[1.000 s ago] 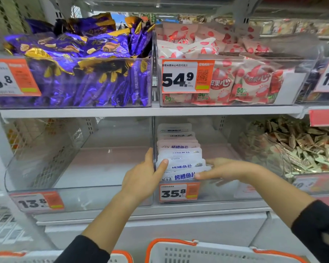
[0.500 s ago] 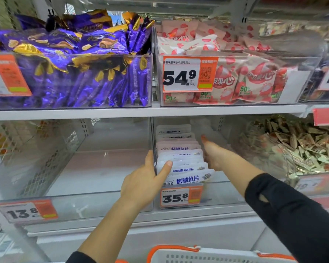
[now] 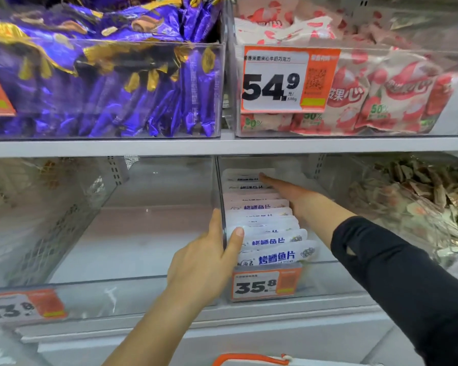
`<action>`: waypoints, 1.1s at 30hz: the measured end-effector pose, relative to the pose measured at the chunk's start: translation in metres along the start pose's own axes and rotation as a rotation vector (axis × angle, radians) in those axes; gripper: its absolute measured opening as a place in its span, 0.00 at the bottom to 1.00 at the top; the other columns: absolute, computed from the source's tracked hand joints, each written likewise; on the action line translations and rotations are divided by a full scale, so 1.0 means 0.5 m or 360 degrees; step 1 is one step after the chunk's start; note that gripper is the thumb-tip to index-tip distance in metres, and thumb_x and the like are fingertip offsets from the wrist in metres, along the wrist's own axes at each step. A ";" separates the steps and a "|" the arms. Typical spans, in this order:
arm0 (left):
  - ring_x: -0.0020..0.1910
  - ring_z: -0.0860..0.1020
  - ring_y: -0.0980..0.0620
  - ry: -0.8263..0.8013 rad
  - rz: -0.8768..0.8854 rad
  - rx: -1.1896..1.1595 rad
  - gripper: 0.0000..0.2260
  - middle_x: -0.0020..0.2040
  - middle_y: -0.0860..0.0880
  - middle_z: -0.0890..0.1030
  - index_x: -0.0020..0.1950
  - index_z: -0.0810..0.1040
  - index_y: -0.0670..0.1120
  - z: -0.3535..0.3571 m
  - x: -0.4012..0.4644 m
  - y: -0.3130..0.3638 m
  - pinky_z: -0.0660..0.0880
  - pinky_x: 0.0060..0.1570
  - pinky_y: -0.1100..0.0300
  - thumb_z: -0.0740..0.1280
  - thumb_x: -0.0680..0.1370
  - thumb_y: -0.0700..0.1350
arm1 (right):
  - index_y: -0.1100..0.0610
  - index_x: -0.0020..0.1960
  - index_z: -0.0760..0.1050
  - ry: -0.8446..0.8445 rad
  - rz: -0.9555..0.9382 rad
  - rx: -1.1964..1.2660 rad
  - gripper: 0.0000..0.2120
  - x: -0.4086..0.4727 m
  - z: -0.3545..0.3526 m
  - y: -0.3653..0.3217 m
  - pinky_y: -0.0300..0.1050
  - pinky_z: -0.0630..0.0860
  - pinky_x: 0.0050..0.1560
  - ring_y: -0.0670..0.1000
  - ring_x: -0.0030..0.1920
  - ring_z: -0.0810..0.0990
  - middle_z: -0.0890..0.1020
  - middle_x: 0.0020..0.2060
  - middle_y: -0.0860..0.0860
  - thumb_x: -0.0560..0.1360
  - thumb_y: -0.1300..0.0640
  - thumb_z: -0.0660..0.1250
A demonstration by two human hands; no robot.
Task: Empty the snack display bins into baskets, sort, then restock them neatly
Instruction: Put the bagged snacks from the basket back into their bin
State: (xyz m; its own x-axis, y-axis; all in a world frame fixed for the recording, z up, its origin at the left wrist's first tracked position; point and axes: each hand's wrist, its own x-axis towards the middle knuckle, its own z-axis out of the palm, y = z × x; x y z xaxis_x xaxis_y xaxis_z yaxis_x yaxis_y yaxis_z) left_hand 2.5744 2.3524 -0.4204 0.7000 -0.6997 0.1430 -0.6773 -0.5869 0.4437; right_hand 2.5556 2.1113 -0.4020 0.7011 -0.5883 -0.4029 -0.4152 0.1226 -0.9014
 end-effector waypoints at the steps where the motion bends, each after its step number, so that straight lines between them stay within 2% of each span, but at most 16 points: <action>1: 0.55 0.76 0.47 0.0002 0.0003 0.0004 0.29 0.49 0.53 0.75 0.79 0.44 0.54 0.000 -0.001 0.000 0.70 0.47 0.56 0.44 0.81 0.63 | 0.54 0.59 0.78 -0.0035 -0.0013 -0.0017 0.28 0.007 -0.003 -0.001 0.57 0.77 0.60 0.58 0.52 0.84 0.85 0.50 0.57 0.69 0.36 0.72; 4: 0.54 0.77 0.48 0.0007 0.0006 0.0026 0.29 0.49 0.53 0.75 0.79 0.44 0.54 0.000 0.000 0.000 0.69 0.47 0.56 0.44 0.81 0.63 | 0.57 0.58 0.79 -0.0062 -0.0024 0.0047 0.19 0.028 -0.008 0.003 0.54 0.78 0.57 0.57 0.45 0.84 0.85 0.46 0.56 0.73 0.47 0.72; 6: 0.55 0.77 0.48 -0.0001 -0.0006 0.0055 0.29 0.52 0.52 0.77 0.79 0.44 0.54 0.000 0.000 0.002 0.68 0.46 0.57 0.43 0.81 0.63 | 0.58 0.56 0.79 -0.0043 -0.0042 0.0113 0.15 0.035 -0.007 0.011 0.52 0.79 0.52 0.55 0.39 0.82 0.85 0.42 0.56 0.74 0.50 0.71; 9: 0.56 0.76 0.47 -0.0013 -0.0019 0.0086 0.29 0.56 0.52 0.78 0.79 0.43 0.54 -0.001 -0.001 0.003 0.67 0.45 0.57 0.43 0.81 0.63 | 0.59 0.51 0.79 0.0027 -0.0097 0.0253 0.10 0.036 -0.012 0.021 0.51 0.79 0.48 0.55 0.37 0.82 0.84 0.39 0.56 0.74 0.54 0.71; 12: 0.56 0.76 0.47 -0.0022 -0.0026 0.0094 0.29 0.58 0.52 0.78 0.79 0.43 0.54 -0.004 -0.002 0.003 0.68 0.46 0.56 0.44 0.81 0.63 | 0.59 0.53 0.79 0.0035 -0.0132 0.0234 0.11 0.035 -0.018 0.025 0.48 0.80 0.45 0.55 0.39 0.83 0.85 0.42 0.57 0.75 0.53 0.70; 16: 0.52 0.76 0.48 -0.0025 -0.0027 0.0072 0.29 0.51 0.52 0.76 0.79 0.43 0.54 -0.005 -0.003 0.006 0.69 0.45 0.56 0.43 0.81 0.63 | 0.57 0.55 0.78 0.0101 -0.0094 0.0284 0.20 0.041 -0.024 0.023 0.52 0.80 0.54 0.58 0.48 0.83 0.84 0.48 0.57 0.72 0.42 0.71; 18: 0.53 0.77 0.48 -0.0017 -0.0033 0.0062 0.29 0.51 0.52 0.77 0.79 0.43 0.55 -0.004 -0.004 0.005 0.70 0.45 0.56 0.44 0.81 0.63 | 0.59 0.54 0.77 0.0270 -0.0120 0.0240 0.19 0.047 -0.024 0.021 0.51 0.79 0.52 0.57 0.45 0.82 0.83 0.46 0.57 0.75 0.43 0.68; 19: 0.54 0.77 0.48 -0.0012 -0.0036 0.0063 0.29 0.53 0.52 0.78 0.79 0.43 0.55 -0.004 -0.004 0.004 0.71 0.47 0.56 0.44 0.81 0.63 | 0.61 0.55 0.77 0.0407 -0.0172 0.0126 0.19 0.052 -0.023 0.020 0.52 0.79 0.52 0.58 0.45 0.82 0.83 0.47 0.58 0.76 0.45 0.67; 21: 0.54 0.77 0.47 -0.0005 -0.0034 0.0071 0.29 0.55 0.51 0.79 0.79 0.43 0.54 -0.003 -0.004 0.003 0.72 0.49 0.55 0.44 0.81 0.63 | 0.63 0.55 0.79 0.0680 -0.0383 -0.0442 0.17 0.060 -0.025 0.010 0.51 0.78 0.53 0.59 0.49 0.81 0.83 0.49 0.58 0.77 0.49 0.66; 22: 0.54 0.77 0.47 -0.0002 -0.0032 0.0077 0.29 0.54 0.51 0.79 0.79 0.43 0.54 -0.003 -0.003 0.004 0.72 0.50 0.55 0.44 0.81 0.63 | 0.62 0.54 0.80 0.0712 -0.0528 -0.0705 0.15 0.055 -0.024 0.000 0.49 0.76 0.54 0.58 0.50 0.81 0.83 0.51 0.56 0.78 0.51 0.64; 24: 0.53 0.77 0.47 -0.0003 -0.0029 0.0086 0.29 0.49 0.52 0.76 0.79 0.44 0.53 -0.003 -0.003 0.005 0.72 0.50 0.55 0.44 0.81 0.62 | 0.59 0.57 0.80 0.0571 -0.0674 -0.1007 0.13 0.043 -0.024 -0.023 0.45 0.74 0.53 0.54 0.53 0.79 0.81 0.54 0.51 0.78 0.55 0.62; 28: 0.50 0.76 0.48 -0.0005 -0.0042 0.0071 0.29 0.45 0.54 0.73 0.79 0.44 0.54 -0.002 -0.002 0.005 0.71 0.48 0.55 0.44 0.81 0.62 | 0.60 0.60 0.78 0.0505 -0.0658 -0.1497 0.13 0.032 -0.025 -0.058 0.47 0.74 0.59 0.55 0.55 0.79 0.81 0.57 0.56 0.78 0.59 0.62; 31: 0.45 0.73 0.50 -0.0011 -0.0057 0.0074 0.29 0.43 0.54 0.73 0.79 0.44 0.55 -0.003 -0.003 0.006 0.70 0.45 0.56 0.44 0.81 0.63 | 0.61 0.59 0.77 0.0500 -0.0629 -0.1554 0.12 0.031 -0.021 -0.065 0.47 0.76 0.55 0.55 0.46 0.80 0.81 0.54 0.57 0.78 0.58 0.64; 33: 0.46 0.74 0.49 -0.0014 -0.0066 0.0090 0.29 0.44 0.54 0.73 0.79 0.44 0.54 -0.003 -0.004 0.006 0.70 0.45 0.56 0.44 0.81 0.63 | 0.60 0.59 0.78 0.0479 -0.0638 -0.1613 0.12 0.032 -0.018 -0.062 0.45 0.75 0.52 0.54 0.43 0.79 0.82 0.54 0.56 0.79 0.57 0.64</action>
State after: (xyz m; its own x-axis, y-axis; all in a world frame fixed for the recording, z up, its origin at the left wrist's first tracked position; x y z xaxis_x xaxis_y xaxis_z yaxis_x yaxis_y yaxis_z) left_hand 2.5712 2.3525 -0.4181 0.7260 -0.6776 0.1172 -0.6594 -0.6375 0.3985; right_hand 2.5743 2.0907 -0.3793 0.7783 -0.6246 0.0644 -0.5663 -0.7425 -0.3578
